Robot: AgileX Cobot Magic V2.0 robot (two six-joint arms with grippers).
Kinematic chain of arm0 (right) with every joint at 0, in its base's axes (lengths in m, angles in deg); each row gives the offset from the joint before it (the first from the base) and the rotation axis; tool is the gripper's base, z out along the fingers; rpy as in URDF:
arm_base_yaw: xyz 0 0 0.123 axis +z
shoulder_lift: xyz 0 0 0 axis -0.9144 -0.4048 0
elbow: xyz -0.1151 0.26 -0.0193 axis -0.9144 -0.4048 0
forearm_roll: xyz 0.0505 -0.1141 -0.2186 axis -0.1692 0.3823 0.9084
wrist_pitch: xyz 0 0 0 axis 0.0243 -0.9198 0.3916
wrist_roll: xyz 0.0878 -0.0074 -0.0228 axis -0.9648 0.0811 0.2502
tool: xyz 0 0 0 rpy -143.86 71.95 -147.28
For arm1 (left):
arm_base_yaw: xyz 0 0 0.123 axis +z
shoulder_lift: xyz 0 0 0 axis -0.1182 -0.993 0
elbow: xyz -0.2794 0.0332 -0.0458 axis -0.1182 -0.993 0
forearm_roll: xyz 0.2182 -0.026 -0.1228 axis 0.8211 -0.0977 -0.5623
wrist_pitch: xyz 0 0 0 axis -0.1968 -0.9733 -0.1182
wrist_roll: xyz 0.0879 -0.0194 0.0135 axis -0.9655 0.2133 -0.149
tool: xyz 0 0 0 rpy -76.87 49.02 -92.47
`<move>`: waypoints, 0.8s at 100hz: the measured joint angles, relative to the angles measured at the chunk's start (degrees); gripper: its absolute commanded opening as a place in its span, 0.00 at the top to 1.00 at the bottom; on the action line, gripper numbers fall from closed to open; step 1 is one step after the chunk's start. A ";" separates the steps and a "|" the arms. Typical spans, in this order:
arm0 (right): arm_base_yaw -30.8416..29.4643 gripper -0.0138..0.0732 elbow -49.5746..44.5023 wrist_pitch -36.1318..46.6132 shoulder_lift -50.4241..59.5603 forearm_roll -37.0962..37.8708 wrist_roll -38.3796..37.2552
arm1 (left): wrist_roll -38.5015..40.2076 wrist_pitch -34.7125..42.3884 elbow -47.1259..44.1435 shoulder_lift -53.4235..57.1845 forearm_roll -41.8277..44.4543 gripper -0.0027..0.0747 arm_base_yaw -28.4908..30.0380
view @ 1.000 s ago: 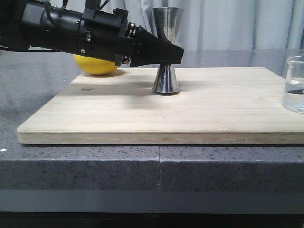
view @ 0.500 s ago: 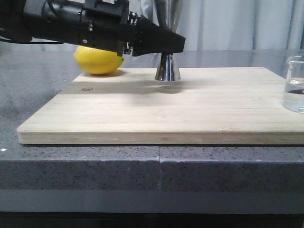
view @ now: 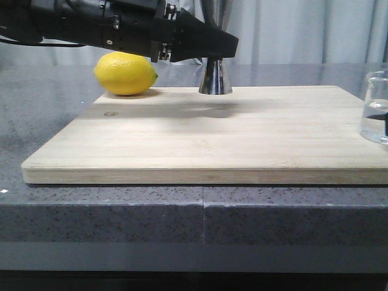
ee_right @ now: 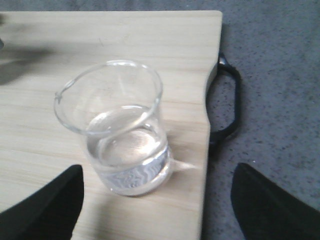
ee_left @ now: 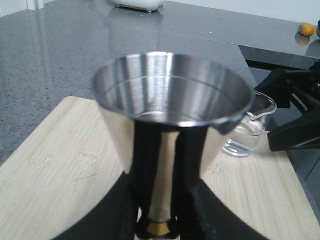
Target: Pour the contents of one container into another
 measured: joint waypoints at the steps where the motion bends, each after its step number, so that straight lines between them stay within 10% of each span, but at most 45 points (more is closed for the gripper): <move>1: 0.12 0.21 0.00 0.37 -0.58 0.00 0.00 | 0.00 0.00 0.00 0.00 0.00 0.99 0.00; 80: 3.18 0.21 0.00 25.09 -17.91 2.11 0.10 | 1.00 0.00 0.00 0.03 1.29 0.99 0.00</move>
